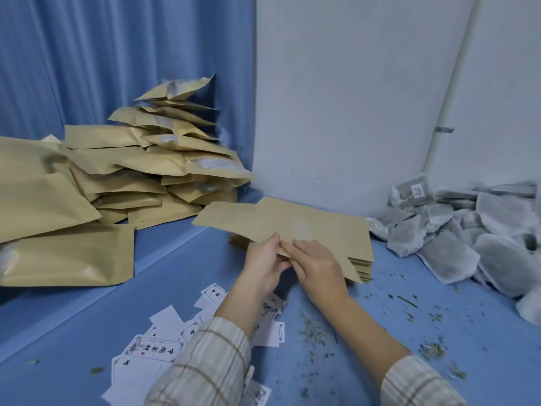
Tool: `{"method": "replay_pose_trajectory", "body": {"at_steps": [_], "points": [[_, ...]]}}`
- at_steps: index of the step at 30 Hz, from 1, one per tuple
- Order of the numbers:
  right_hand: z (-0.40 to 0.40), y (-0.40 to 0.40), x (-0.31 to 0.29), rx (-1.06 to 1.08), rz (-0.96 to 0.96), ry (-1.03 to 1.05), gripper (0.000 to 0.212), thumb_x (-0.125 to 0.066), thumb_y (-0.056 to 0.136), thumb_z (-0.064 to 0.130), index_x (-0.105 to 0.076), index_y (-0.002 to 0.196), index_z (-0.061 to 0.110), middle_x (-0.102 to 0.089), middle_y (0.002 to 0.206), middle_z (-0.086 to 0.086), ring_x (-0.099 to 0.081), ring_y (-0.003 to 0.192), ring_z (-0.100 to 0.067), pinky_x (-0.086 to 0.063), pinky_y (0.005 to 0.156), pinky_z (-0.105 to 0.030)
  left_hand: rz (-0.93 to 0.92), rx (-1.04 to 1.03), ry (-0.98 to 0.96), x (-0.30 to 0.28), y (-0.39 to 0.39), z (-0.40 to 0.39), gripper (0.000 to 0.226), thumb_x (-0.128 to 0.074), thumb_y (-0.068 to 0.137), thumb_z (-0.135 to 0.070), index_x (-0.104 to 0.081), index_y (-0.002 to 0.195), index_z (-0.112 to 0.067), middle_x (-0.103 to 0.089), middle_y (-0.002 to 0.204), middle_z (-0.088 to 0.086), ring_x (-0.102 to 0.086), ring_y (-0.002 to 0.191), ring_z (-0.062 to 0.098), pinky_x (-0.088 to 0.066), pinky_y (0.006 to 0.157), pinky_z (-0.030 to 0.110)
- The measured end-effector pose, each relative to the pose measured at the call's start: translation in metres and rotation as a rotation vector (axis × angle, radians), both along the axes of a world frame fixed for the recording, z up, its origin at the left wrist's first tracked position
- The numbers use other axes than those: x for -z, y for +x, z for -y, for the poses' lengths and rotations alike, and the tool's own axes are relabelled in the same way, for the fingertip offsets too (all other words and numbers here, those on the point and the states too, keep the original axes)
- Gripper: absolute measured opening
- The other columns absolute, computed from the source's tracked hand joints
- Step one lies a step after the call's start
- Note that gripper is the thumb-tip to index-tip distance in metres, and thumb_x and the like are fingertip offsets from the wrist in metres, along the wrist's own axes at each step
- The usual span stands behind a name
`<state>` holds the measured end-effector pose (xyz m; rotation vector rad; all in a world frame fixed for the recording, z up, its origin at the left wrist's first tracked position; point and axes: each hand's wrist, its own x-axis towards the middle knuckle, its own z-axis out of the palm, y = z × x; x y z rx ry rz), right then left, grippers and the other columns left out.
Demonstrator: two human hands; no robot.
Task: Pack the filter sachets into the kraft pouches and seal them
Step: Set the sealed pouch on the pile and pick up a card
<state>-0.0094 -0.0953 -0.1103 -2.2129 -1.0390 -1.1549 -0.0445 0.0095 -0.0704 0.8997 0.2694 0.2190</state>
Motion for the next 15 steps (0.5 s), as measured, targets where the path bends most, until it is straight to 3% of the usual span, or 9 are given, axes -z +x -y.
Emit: {"method": "replay_pose_trajectory", "body": {"at_steps": [2, 4, 6, 8, 10, 12, 13, 15], "points": [[-0.005, -0.012, -0.017, -0.054, -0.254, -0.064, 0.041, -0.060, 0.085, 0.009, -0.060, 0.126, 0.017, -0.062, 0.124, -0.008, -0.058, 0.114, -0.021, -0.043, 0.099, -0.029, -0.028, -0.166, 0.196, -0.015, -0.009, 0.000, 0.015, -0.041, 0.098, -0.004, -0.056, 0.095, -0.002, -0.061, 0.090, 0.014, -0.059, 0.082, 0.026, -0.048, 0.069, 0.034], [-0.008, -0.023, -0.032, -0.148, -0.481, -0.096, 0.052, -0.054, 0.086, 0.011, -0.047, 0.136, 0.025, -0.045, 0.142, 0.001, -0.039, 0.131, -0.015, -0.026, 0.109, -0.023, -0.044, -0.335, 0.515, -0.025, -0.022, -0.004, 0.016, -0.041, 0.097, -0.007, -0.056, 0.097, -0.004, -0.063, 0.102, 0.015, -0.057, 0.095, 0.026, -0.041, 0.078, 0.028], [-0.012, -0.038, -0.049, -0.281, -0.655, 0.060, 0.053, -0.051, 0.084, 0.005, -0.051, 0.132, 0.026, -0.050, 0.137, 0.004, -0.044, 0.127, -0.012, -0.029, 0.107, -0.020, -0.017, -0.475, 0.832, -0.033, -0.039, -0.013, 0.020, -0.040, 0.098, -0.009, -0.057, 0.106, -0.003, -0.063, 0.109, 0.016, -0.056, 0.098, 0.030, -0.033, 0.071, 0.021], [-0.016, -0.059, -0.069, -0.437, -0.859, 0.464, 0.037, -0.051, 0.090, 0.008, -0.058, 0.125, 0.018, -0.063, 0.118, 0.002, -0.059, 0.109, -0.014, -0.044, 0.099, -0.025, 0.112, -0.537, 1.223, -0.037, -0.054, -0.027, 0.033, -0.039, 0.091, 0.003, -0.054, 0.118, -0.010, -0.061, 0.103, 0.011, -0.052, 0.091, 0.032, -0.029, 0.063, 0.021], [-0.013, -0.072, -0.083, -0.657, -1.098, 0.837, 0.033, -0.049, 0.094, 0.030, -0.062, 0.117, 0.011, -0.070, 0.103, -0.001, -0.066, 0.092, -0.016, -0.054, 0.087, -0.033, 0.087, -0.545, 1.678, -0.035, -0.063, -0.042, 0.077, -0.040, 0.083, 0.012, -0.030, 0.145, -0.033, -0.045, 0.136, 0.009, -0.046, 0.109, 0.031, -0.037, 0.084, 0.026], [-0.006, -0.078, -0.088, -0.778, -1.254, 1.039, 0.047, -0.048, 0.085, 0.051, -0.065, 0.109, 0.014, -0.072, 0.101, -0.004, -0.068, 0.090, -0.016, -0.057, 0.078, -0.036, -0.088, -0.570, 1.986, -0.030, -0.075, -0.055, 0.092, -0.039, 0.084, 0.012, -0.007, 0.147, -0.046, -0.019, 0.153, 0.009, -0.034, 0.126, 0.035, -0.031, 0.104, 0.041], [-0.003, -0.083, -0.088, -0.771, -1.290, 1.075, 0.045, -0.051, 0.083, 0.052, -0.066, 0.104, 0.015, -0.072, 0.100, -0.004, -0.069, 0.090, -0.016, -0.057, 0.073, -0.034, -0.155, -0.569, 2.059, -0.025, -0.081, -0.060, 0.094, -0.039, 0.085, 0.012, -0.002, 0.147, -0.048, -0.014, 0.155, 0.010, -0.030, 0.128, 0.036, -0.028, 0.106, 0.043], [-0.001, -0.089, -0.078, -0.641, -1.301, 1.093, 0.025, -0.057, 0.091, 0.033, -0.068, 0.094, 0.011, -0.073, 0.097, -0.008, -0.070, 0.086, -0.018, -0.058, 0.067, -0.032, -0.213, -0.527, 2.143, -0.013, -0.093, -0.067, 0.098, -0.042, 0.082, 0.012, 0.002, 0.146, -0.047, -0.010, 0.155, 0.011, -0.028, 0.128, 0.035, -0.026, 0.106, 0.043]]}}
